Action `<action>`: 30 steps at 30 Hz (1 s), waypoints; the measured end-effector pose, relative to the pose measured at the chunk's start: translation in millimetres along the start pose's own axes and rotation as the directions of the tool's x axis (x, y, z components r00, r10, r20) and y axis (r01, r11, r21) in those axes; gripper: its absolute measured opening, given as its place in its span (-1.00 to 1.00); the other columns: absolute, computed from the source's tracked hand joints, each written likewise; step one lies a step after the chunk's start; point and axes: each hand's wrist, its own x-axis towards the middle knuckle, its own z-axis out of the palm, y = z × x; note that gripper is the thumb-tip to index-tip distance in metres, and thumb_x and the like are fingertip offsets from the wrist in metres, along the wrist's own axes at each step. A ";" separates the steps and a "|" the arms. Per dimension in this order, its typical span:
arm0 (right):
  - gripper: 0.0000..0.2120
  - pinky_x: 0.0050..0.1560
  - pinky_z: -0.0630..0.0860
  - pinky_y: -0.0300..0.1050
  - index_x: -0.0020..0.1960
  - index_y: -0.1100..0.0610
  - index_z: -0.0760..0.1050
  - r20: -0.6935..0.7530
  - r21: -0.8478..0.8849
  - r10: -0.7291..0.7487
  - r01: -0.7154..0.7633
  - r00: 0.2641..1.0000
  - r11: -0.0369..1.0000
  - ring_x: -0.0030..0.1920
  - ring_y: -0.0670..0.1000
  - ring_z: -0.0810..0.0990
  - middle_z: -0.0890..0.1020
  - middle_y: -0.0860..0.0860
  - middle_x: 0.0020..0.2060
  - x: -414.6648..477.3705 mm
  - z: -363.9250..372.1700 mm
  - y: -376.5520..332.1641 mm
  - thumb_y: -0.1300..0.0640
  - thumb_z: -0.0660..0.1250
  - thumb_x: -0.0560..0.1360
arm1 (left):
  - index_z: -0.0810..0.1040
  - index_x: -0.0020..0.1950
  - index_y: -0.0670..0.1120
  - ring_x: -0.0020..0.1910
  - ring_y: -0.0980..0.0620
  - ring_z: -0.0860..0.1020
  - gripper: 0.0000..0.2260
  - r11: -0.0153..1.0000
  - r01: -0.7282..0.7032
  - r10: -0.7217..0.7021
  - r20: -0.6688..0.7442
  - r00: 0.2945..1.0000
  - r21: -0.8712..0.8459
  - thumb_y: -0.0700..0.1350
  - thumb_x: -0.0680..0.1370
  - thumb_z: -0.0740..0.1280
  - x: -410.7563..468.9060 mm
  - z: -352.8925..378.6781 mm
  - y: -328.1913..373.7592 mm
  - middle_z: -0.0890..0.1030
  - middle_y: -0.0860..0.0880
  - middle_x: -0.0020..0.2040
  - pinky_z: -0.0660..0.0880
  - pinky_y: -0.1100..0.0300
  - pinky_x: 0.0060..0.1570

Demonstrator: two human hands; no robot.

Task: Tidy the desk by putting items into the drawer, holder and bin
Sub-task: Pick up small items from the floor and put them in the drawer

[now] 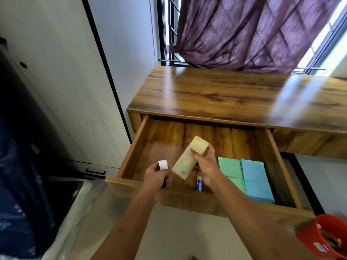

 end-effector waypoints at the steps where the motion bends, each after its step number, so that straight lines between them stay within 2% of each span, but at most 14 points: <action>1: -0.29 0.23 0.42 0.16 0.45 -0.12 0.15 -0.002 -0.013 0.015 -0.015 1.000 1.000 0.24 0.07 0.43 0.45 0.02 0.20 12.4 -1.3 -0.4 0.20 0.43 0.45 | 0.38 0.38 -0.09 -0.03 -0.03 0.54 -0.57 1.000 0.021 -0.021 -0.026 0.999 0.006 -0.23 0.52 0.36 11.1 2.4 4.8 0.52 -0.04 0.04 0.53 0.22 -0.30; 3: -0.29 0.22 0.43 0.18 0.46 -0.10 0.15 0.013 -0.038 0.039 -0.038 0.999 0.999 0.26 0.10 0.43 0.45 0.04 0.23 31.3 -3.0 -0.4 0.22 0.42 0.46 | 0.38 0.38 -0.10 -0.09 -0.05 0.54 -0.59 0.999 0.048 -0.048 -0.057 0.997 -0.005 -0.23 0.54 0.33 28.0 4.4 12.2 0.54 -0.08 0.00 0.49 0.21 -0.33; 6: -0.29 0.28 0.42 0.21 0.48 -0.06 0.12 0.054 -0.110 0.071 -0.065 0.996 0.992 0.29 0.14 0.43 0.44 0.07 0.29 59.0 -0.8 1.6 0.21 0.41 0.47 | 0.38 0.38 -0.10 -0.10 -0.06 0.54 -0.61 0.997 0.071 -0.074 -0.080 0.994 -0.033 -0.22 0.55 0.32 52.1 7.4 20.7 0.55 -0.15 0.07 0.46 0.20 -0.34; 11: -0.23 0.27 0.41 0.18 0.53 -0.05 0.04 0.093 -0.210 0.151 -0.129 0.984 0.969 0.35 0.16 0.40 0.39 0.09 0.37 84.2 12.4 19.9 0.21 0.40 0.47 | 0.37 0.39 -0.11 -0.11 -0.07 0.52 -0.61 0.989 0.134 -0.137 -0.050 0.989 -0.067 -0.23 0.56 0.30 78.1 4.8 26.0 0.57 -0.21 0.08 0.46 0.17 -0.33; 18: -0.28 0.02 0.45 -0.13 0.50 -0.02 0.12 0.103 -0.308 0.164 -0.125 0.981 0.943 0.17 0.00 0.43 0.42 0.08 0.34 97.1 39.2 51.9 0.23 0.40 0.47 | 0.46 0.23 -0.13 -0.31 0.01 0.49 -0.75 0.973 0.217 -0.218 0.003 0.976 -0.077 -0.27 0.56 0.27 110.0 -4.2 19.2 0.53 -0.11 -0.26 0.44 0.16 -0.33; 21: -0.31 -0.05 0.50 -0.16 0.48 -0.02 0.17 0.101 -0.307 0.184 -0.146 0.978 0.940 0.13 0.00 0.47 0.47 0.09 0.30 96.5 49.6 62.1 0.27 0.40 0.47 | 0.47 0.19 -0.14 -0.31 0.01 0.50 -0.78 0.971 0.228 -0.226 0.037 0.973 -0.068 -0.28 0.56 0.27 117.5 -10.0 20.8 0.53 -0.12 -0.27 0.46 0.18 -0.35; 24: -0.30 -0.24 0.51 -0.24 0.48 -0.04 0.20 0.102 -0.323 0.199 -0.156 0.975 0.933 0.08 -0.01 0.49 0.47 0.06 0.26 93.7 57.8 68.5 0.27 0.42 0.46 | 0.47 0.18 -0.15 -0.32 0.02 0.51 -0.80 0.975 0.219 -0.216 0.064 0.974 -0.028 -0.27 0.56 0.28 124.7 -18.8 24.8 0.54 -0.12 -0.25 0.46 0.21 -0.39; 30: -0.28 -0.25 0.48 -0.22 0.48 -0.07 0.18 0.098 -0.361 0.243 -0.193 0.965 0.912 0.11 -0.01 0.46 0.46 0.07 0.28 84.9 70.8 82.7 0.24 0.43 0.44 | 0.46 0.17 -0.12 -0.30 0.03 0.51 -0.82 0.977 0.210 -0.214 0.146 0.966 0.039 -0.24 0.57 0.27 135.2 -35.4 30.7 0.54 -0.11 -0.23 0.46 0.23 -0.39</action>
